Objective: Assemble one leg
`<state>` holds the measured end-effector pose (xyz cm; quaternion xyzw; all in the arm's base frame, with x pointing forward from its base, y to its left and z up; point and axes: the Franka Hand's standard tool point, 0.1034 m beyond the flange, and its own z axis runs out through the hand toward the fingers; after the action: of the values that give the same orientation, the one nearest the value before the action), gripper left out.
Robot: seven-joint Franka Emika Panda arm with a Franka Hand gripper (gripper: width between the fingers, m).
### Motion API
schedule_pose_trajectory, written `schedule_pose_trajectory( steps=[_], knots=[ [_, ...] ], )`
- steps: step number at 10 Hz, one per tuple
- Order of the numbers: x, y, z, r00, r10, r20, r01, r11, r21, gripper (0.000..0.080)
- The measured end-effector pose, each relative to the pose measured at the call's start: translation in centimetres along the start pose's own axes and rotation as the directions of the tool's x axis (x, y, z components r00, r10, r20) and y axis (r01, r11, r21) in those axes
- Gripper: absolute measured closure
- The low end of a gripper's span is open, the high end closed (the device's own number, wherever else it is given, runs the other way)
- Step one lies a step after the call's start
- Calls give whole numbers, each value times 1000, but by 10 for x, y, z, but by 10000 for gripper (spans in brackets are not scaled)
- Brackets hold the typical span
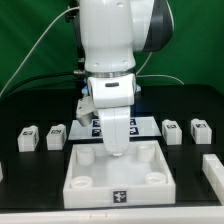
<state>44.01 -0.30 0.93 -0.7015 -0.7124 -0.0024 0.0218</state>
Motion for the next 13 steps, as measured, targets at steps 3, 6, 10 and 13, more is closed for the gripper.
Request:
schedule_pose_trajectory(
  steps=[3, 6, 10, 13],
  knots=[
    [0, 0, 0, 1000, 0, 0, 0, 1000, 0, 742],
    [0, 0, 0, 1000, 0, 0, 0, 1000, 0, 742],
    [40, 40, 0, 999, -44, -24, 43, 999, -31, 742],
    [57, 49, 1, 999, -13, -39, 11, 999, -40, 742]
  ],
)
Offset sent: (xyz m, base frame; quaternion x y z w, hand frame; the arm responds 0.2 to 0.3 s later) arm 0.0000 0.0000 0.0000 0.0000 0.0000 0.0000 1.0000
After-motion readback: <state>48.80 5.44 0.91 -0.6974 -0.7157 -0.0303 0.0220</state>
